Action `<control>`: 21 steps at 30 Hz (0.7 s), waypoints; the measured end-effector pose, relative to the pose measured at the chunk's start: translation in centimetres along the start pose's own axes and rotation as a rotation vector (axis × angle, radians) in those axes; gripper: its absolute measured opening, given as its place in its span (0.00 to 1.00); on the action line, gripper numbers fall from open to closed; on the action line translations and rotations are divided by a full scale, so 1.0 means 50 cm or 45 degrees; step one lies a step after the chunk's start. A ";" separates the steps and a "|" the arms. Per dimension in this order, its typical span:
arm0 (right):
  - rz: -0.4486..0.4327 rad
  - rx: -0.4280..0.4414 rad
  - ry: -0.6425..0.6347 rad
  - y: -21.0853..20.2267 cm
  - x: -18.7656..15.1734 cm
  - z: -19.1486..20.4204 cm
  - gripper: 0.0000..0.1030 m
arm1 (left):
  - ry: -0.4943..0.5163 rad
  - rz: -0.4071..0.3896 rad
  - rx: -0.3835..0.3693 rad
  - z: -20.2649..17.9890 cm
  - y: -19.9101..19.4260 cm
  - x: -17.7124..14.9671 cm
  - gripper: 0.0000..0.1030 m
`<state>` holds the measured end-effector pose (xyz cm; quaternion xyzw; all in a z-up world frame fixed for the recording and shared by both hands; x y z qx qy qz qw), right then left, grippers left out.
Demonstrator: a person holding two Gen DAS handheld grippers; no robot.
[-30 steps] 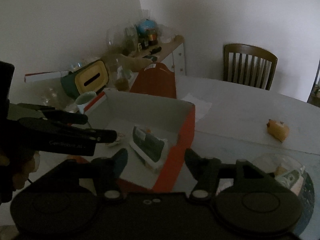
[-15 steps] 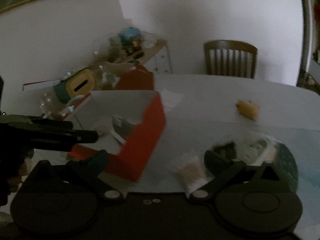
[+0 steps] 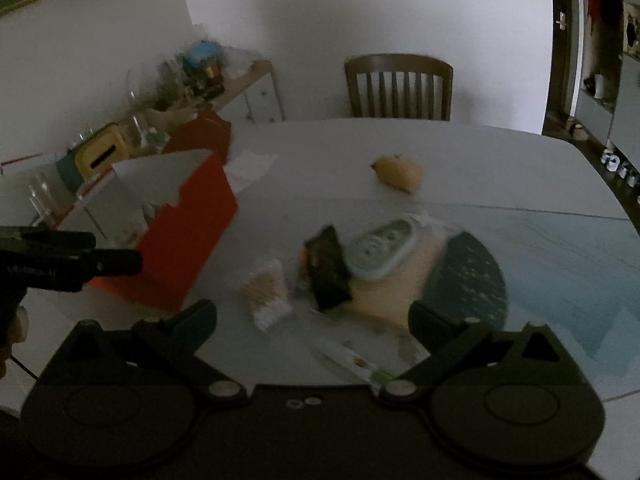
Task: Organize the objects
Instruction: 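Move both tools back over the items on the table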
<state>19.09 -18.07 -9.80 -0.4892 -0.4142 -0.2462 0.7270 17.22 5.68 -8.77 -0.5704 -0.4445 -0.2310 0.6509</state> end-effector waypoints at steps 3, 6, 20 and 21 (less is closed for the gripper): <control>0.035 -0.010 -0.033 -0.001 -0.022 -0.027 0.99 | 0.002 0.024 0.017 -0.030 0.028 -0.017 1.00; 0.071 -0.014 -0.068 0.001 -0.042 -0.052 0.99 | -0.009 0.050 0.020 -0.057 0.052 -0.031 1.00; 0.218 0.042 -0.155 0.035 -0.121 -0.129 0.94 | -0.038 0.144 0.137 -0.121 0.166 -0.099 1.00; 0.224 0.050 -0.166 0.037 -0.125 -0.131 0.94 | -0.044 0.151 0.155 -0.121 0.173 -0.103 1.00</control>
Point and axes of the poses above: each gripper's, at about its wrist camera, not at the fingertips, and y roughly the way its jaws point, z to its left, x to its top, the point moved 10 cm from there along y, roughly the way its jaws point, and after that the axes turned 14 degrees about -z, right-handed, at the moved point
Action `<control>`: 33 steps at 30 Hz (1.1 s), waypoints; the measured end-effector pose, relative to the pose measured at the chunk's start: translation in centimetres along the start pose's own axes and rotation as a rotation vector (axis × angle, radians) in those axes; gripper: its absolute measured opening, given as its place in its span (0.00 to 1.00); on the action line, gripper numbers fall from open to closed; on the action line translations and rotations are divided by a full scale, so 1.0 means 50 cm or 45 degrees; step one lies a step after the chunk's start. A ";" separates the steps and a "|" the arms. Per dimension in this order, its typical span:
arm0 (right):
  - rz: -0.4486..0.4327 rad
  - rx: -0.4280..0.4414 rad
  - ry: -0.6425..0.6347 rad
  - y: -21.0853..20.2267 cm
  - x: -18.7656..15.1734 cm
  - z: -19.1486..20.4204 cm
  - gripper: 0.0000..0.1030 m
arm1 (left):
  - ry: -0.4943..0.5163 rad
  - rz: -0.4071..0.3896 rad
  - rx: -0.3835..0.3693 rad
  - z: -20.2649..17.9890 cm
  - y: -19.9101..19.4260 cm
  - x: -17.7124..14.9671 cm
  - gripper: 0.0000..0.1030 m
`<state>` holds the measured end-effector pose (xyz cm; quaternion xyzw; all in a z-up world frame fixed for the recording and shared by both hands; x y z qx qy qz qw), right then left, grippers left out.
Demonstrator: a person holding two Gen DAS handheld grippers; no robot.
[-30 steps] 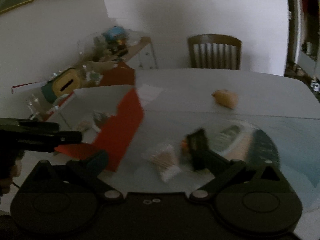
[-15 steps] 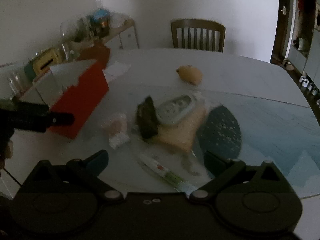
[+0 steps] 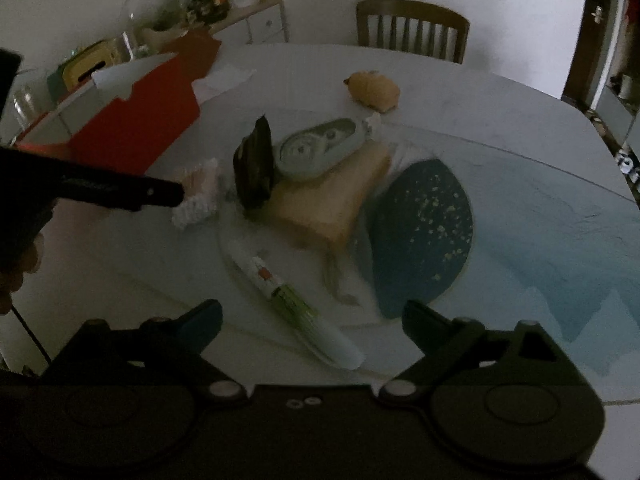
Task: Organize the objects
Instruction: 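Move both tools back over the items on the table, then grasp the cotton swab bag with the left tool while the right tool grasps the white-green tube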
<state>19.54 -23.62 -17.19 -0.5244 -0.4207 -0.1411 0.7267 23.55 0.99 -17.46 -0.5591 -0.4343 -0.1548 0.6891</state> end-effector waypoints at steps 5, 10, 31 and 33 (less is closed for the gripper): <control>0.027 0.038 -0.046 0.017 -0.014 0.001 0.91 | -0.044 0.026 0.066 0.001 0.039 -0.009 1.00; 0.070 0.077 -0.088 0.037 -0.034 0.008 0.88 | -0.060 0.069 0.112 -0.001 0.072 -0.016 1.00; 0.097 0.174 -0.214 0.073 -0.048 0.044 0.44 | -0.072 0.093 0.174 0.026 0.111 -0.041 0.99; 0.093 0.172 -0.241 0.076 -0.048 0.050 0.34 | -0.078 0.081 0.173 0.030 0.105 -0.042 0.97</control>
Point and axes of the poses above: each gripper's, at about its wrist camera, not at the fingertips, and y roughly the way its jaws point, z to its left, x to its top, the point moved 10 cm from there along y, roughly the way its jaws point, and after that the axes turned 14 degrees about -z, right-handed, at the moved point
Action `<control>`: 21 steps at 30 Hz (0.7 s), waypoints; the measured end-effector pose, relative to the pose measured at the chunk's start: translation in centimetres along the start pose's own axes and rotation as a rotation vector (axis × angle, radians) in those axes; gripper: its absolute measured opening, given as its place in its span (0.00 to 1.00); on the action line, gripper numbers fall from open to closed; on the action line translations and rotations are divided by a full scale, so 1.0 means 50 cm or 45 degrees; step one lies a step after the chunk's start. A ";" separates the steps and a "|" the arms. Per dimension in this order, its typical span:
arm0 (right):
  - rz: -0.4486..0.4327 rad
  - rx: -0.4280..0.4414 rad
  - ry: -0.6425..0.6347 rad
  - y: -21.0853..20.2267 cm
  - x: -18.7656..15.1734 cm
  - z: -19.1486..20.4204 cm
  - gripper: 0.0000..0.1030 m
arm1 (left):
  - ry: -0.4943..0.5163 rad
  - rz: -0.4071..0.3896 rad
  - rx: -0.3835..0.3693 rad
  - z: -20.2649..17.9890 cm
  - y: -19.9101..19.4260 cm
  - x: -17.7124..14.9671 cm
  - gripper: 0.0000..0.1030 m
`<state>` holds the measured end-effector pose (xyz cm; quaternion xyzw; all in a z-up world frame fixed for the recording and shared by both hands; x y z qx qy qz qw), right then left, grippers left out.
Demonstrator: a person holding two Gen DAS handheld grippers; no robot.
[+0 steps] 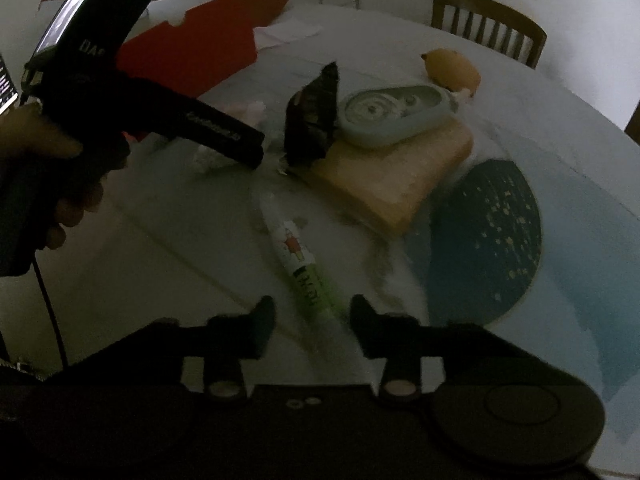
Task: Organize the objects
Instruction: 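Grasp the cotton swab bag with the left tool while the right tool grasps the white-green tube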
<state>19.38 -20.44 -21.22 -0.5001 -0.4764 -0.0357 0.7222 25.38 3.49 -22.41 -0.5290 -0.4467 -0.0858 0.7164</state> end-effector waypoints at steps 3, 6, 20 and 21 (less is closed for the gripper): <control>0.000 -0.001 -0.019 0.000 -0.001 0.006 0.27 | 0.018 -0.032 -0.003 0.003 -0.005 0.004 0.83; -0.002 -0.007 -0.030 0.001 0.000 0.009 0.21 | 0.047 -0.060 -0.032 0.002 -0.016 0.009 0.57; -0.058 0.026 0.165 -0.049 0.011 0.018 0.20 | 0.047 -0.065 -0.113 0.035 -0.061 -0.009 0.33; -0.066 0.019 0.184 -0.055 0.014 0.017 0.20 | 0.044 -0.064 -0.126 0.037 -0.067 -0.009 0.33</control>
Point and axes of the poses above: each gripper's, at about its wrist camera, not at the fingertips, and y roughly the way its jaws point, z to its left, x to its top, the point moved 10 cm from there along y, roughly the way its jaws point, and after that the axes turned 14 degrees about -z, right-handed, at the moved point
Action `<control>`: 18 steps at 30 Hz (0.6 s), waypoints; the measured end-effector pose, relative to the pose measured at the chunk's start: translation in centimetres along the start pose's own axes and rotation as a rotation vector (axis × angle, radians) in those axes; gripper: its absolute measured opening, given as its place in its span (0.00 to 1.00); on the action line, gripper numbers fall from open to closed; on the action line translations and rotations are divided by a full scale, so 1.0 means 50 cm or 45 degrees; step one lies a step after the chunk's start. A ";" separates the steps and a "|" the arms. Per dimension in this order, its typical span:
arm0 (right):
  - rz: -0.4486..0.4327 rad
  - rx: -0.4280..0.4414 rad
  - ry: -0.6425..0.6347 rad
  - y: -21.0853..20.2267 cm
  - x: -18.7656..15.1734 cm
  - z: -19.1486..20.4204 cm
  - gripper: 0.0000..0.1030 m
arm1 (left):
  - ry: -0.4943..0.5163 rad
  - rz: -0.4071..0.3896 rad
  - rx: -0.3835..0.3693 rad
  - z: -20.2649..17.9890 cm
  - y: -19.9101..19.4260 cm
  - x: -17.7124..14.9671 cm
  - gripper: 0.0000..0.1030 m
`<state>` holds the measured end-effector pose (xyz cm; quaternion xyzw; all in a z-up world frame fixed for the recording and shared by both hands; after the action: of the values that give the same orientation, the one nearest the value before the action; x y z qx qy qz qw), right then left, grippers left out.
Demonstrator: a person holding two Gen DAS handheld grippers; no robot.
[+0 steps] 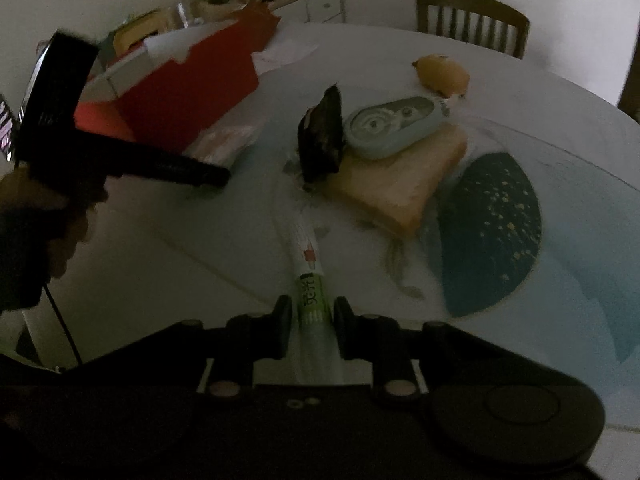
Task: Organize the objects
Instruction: 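Grasp the cotton swab bag with the left tool while the right tool grasps the white-green tube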
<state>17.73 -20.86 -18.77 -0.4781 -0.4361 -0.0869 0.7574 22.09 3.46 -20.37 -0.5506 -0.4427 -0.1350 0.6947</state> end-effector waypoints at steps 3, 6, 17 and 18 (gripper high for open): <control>-0.029 -0.019 0.053 -0.016 0.012 -0.002 0.20 | 0.008 -0.006 -0.040 0.002 -0.023 0.003 0.33; -0.044 -0.044 0.093 -0.027 0.023 0.001 0.20 | 0.010 -0.010 -0.083 0.002 -0.048 0.006 0.33; -0.151 -0.118 0.204 -0.067 0.083 0.018 0.20 | 0.070 -0.090 -0.257 0.000 -0.140 0.061 0.33; -0.169 -0.126 0.215 -0.070 0.092 0.019 0.20 | 0.075 -0.096 -0.264 0.004 -0.145 0.066 0.33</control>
<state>18.04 -20.61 -12.91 -0.4761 -0.3965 -0.1982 0.7595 18.98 2.03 -13.15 -0.5983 -0.4260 -0.2222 0.6412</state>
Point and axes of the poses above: each gripper's, at about its wrist camera, not at the fingertips, and y roughly the way its jaws point, z to its left, x to its top, the point moved 10 cm from there along y, roughly the way its jaws point, and after that the axes turned 14 degrees about -z, right-handed, at the moved point
